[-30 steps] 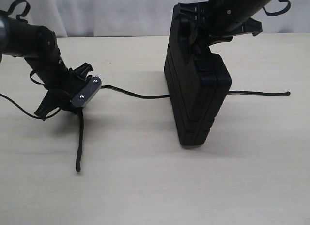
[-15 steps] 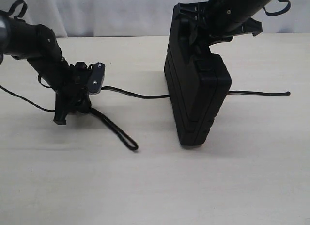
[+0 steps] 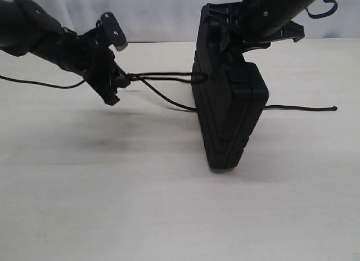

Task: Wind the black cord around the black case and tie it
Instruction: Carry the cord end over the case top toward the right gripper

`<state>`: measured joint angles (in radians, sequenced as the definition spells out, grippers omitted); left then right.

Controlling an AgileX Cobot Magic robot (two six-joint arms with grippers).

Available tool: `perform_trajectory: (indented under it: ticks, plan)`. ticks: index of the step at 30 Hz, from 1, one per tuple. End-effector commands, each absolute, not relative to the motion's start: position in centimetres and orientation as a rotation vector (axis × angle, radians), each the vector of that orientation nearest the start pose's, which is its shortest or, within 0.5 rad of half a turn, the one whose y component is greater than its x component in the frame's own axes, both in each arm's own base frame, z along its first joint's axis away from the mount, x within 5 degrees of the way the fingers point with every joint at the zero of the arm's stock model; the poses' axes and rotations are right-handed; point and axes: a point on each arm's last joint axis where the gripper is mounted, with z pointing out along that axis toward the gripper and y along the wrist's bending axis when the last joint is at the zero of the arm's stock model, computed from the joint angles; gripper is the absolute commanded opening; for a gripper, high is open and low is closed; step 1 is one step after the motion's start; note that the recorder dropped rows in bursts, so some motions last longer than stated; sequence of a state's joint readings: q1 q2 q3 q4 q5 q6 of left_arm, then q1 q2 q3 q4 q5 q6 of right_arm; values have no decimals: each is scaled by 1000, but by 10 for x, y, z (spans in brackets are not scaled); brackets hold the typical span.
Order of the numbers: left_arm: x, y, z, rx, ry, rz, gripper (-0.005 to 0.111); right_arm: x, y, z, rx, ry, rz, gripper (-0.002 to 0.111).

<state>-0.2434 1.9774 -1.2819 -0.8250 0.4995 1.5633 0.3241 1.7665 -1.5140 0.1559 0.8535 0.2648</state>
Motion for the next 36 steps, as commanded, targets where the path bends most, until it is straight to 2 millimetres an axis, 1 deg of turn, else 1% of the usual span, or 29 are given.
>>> perform_trajectory:
  ticks: [1,5,10,14,17,21,24,29,32,36]
  plan:
    - [400,-130,192,1118,2064,-201,0,364,137,295,20,2660,414,4]
    - [401,-130,194,1085,2065,-203,0,364,137,295,20,2660,414,4]
    - [399,-131,194,1098,2070,-230,0,364,137,295,20,2660,414,4]
    - [395,-139,193,1131,2061,-252,0,364,137,295,20,2660,414,4]
    - [392,-151,194,1161,2035,-235,0,364,137,295,20,2660,414,4]
    - [391,-164,194,1250,1956,-95,0,364,137,295,20,2660,414,4]
    - [392,-171,197,1230,1926,-44,0,364,137,295,20,2660,414,4]
    - [398,-173,203,1143,1870,90,0,364,137,295,20,2660,414,4]
    - [400,-176,207,1109,1840,143,0,364,137,295,20,2660,414,4]
    - [396,-187,208,1165,1783,183,0,364,137,295,20,2660,414,4]
